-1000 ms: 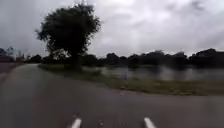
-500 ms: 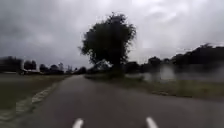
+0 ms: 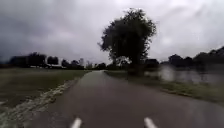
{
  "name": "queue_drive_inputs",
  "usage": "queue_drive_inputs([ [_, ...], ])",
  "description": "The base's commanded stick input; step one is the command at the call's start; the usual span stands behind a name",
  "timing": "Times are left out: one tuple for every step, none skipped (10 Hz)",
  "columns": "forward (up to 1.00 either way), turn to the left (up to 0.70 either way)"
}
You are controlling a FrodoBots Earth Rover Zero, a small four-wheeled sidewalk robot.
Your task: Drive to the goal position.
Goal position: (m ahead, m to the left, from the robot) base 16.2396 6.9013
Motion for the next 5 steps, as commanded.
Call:
queue_drive_inputs([
  [0.00, 0.00],
  [0.01, 0.00],
  [0.09, 0.01],
  [0.18, 0.01],
  [0.27, 0.02],
])
